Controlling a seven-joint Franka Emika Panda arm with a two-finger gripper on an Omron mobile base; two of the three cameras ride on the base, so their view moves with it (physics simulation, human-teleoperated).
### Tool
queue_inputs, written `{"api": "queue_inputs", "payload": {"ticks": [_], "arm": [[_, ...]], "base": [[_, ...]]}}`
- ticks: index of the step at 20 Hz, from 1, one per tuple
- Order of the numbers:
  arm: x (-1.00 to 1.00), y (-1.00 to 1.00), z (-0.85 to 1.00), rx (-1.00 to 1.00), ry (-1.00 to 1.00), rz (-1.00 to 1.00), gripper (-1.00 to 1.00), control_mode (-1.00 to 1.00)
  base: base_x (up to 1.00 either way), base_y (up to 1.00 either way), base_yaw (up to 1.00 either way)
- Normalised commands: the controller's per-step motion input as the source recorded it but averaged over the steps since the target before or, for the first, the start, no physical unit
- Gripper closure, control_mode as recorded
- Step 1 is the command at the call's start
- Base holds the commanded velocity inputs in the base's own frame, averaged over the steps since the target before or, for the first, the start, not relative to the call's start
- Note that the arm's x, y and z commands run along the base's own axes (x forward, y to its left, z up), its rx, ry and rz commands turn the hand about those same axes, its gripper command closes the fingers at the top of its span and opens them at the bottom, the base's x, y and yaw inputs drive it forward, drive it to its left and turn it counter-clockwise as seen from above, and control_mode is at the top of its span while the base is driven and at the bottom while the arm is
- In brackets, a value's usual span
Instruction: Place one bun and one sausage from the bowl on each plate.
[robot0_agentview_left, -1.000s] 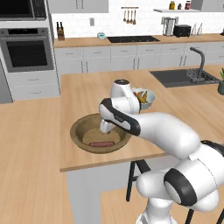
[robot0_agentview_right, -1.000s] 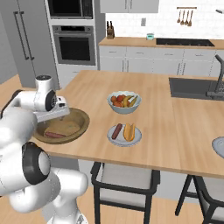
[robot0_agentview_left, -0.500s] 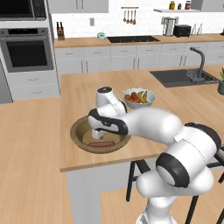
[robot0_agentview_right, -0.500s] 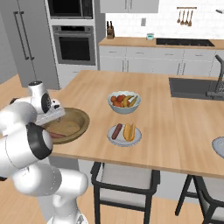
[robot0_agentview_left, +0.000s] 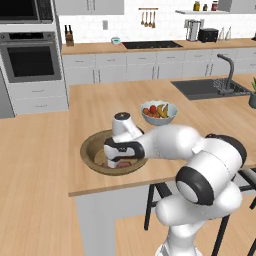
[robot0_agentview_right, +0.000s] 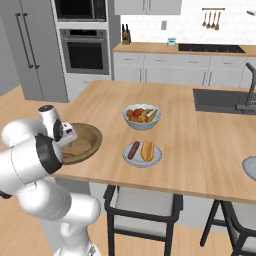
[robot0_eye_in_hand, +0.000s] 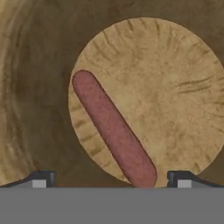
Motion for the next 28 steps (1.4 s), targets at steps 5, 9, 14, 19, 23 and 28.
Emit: {"api": "queue_inputs", "payload": {"ticks": [5,9,14,19,23,28], "arm": [[0.25,0.00,-0.41,0.00,-0.11,0.03,-1.00,-1.00],[0.12,0.00,-0.27,0.00,-0.05,0.02,-1.00,-1.00],[0.00,0.00,-0.29,0.00,0.00,0.02,-1.00,-1.00],[0.00,-0.09,-0.36,0.02,-0.06,0.02,-1.00,-1.00],[0.09,-0.48,-0.30,0.07,-0.07,0.00,-1.00,-1.00],[0.02,-0.44,-0.02,0.14,0.00,0.00,-1.00,-1.00]], "base": [[0.00,0.00,0.00],[0.00,0.00,0.00],[0.00,0.00,0.00],[0.00,0.00,0.00],[0.00,0.00,0.00],[0.00,0.00,0.00]]}}
